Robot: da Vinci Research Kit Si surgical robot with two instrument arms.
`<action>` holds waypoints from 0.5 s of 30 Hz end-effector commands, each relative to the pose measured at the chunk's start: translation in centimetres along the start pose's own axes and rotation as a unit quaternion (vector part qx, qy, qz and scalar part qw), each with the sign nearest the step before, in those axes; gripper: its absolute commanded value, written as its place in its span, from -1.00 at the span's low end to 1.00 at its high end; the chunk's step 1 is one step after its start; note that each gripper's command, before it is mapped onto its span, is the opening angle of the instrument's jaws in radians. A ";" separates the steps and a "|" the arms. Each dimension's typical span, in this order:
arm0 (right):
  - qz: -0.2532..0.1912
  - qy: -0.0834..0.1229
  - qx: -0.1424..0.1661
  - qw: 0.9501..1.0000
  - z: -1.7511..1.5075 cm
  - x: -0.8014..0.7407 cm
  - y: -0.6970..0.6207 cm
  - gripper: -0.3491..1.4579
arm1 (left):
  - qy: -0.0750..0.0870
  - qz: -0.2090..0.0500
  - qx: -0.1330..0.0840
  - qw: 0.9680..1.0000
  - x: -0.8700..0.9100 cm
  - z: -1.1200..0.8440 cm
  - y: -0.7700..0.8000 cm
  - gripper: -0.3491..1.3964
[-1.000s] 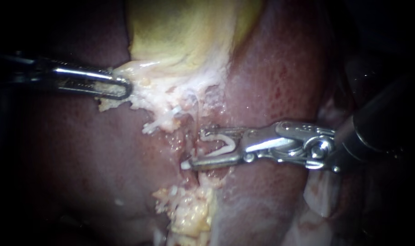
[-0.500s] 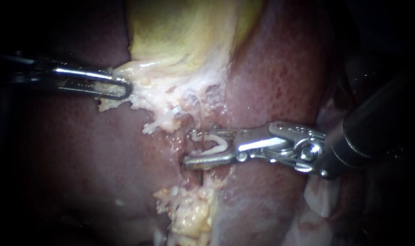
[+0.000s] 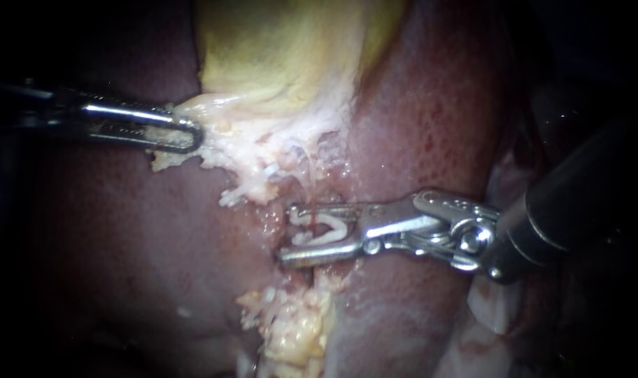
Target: Clipping second clip right tube
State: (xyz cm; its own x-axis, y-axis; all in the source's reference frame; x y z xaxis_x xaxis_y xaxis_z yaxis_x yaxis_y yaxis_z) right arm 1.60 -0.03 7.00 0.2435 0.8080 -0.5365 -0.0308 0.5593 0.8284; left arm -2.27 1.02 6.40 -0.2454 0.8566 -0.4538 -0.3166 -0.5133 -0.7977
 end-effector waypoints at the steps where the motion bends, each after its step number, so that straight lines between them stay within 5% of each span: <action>1: 0.000 -0.003 0.004 1.000 0.00 0.02 -0.03 -0.10 | 0.000 0.000 0.000 1.000 0.00 0.00 0.00 -1.00; 15: -0.009 -0.016 0.041 0.999 -0.01 0.08 -0.18 -0.18 | 0.000 0.000 0.000 1.000 0.00 0.00 0.00 -1.00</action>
State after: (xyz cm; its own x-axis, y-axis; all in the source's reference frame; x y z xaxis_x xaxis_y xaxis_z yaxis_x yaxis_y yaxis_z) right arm 1.62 -0.06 6.81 0.2743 0.7907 -0.5473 0.0549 0.5553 0.8298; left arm -2.27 1.02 6.40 -0.2454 0.8567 -0.4536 -0.3169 -0.5131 -0.7977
